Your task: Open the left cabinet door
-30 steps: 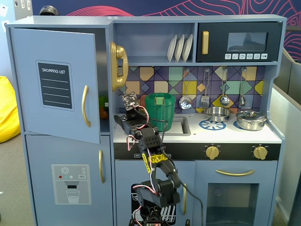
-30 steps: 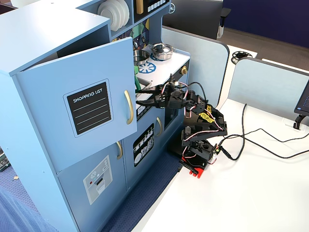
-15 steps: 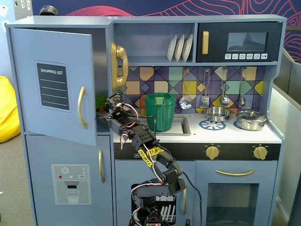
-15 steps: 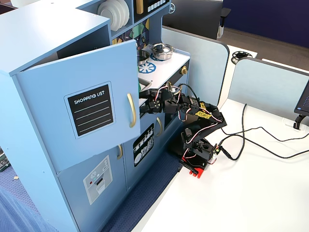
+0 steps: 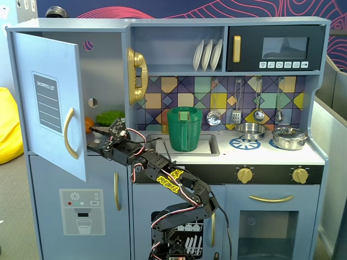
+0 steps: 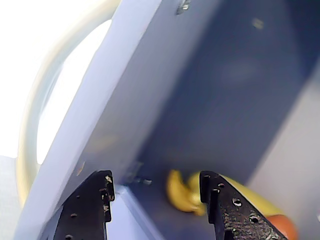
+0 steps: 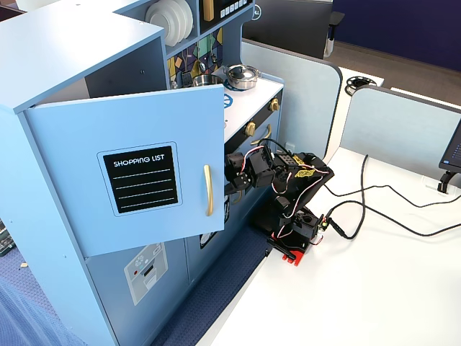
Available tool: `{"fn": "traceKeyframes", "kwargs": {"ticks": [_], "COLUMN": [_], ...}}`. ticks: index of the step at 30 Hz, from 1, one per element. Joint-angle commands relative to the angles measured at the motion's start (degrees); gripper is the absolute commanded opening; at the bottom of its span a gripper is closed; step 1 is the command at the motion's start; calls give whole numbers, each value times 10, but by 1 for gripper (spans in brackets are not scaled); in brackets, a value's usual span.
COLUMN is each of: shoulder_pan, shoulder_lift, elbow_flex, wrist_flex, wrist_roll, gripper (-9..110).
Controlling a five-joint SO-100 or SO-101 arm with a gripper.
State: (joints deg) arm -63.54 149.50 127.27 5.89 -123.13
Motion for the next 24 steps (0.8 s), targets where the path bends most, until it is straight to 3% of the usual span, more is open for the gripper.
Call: {"fn": "traceKeyframes", "kwargs": {"ticks": [1,3,7,13,18,24], "shoulder_pan": [41,120,320,563,657,685], "shoulder_lift": [9,11,4,-3,8,103], "elbow_flex": [-1,-1,-19,62,116,260], "wrist_flex": [2,28,192,363,503,557], "wrist_roll": [11,54,141,178,269,338], "gripper": [14,14,13,11,12,12]}}
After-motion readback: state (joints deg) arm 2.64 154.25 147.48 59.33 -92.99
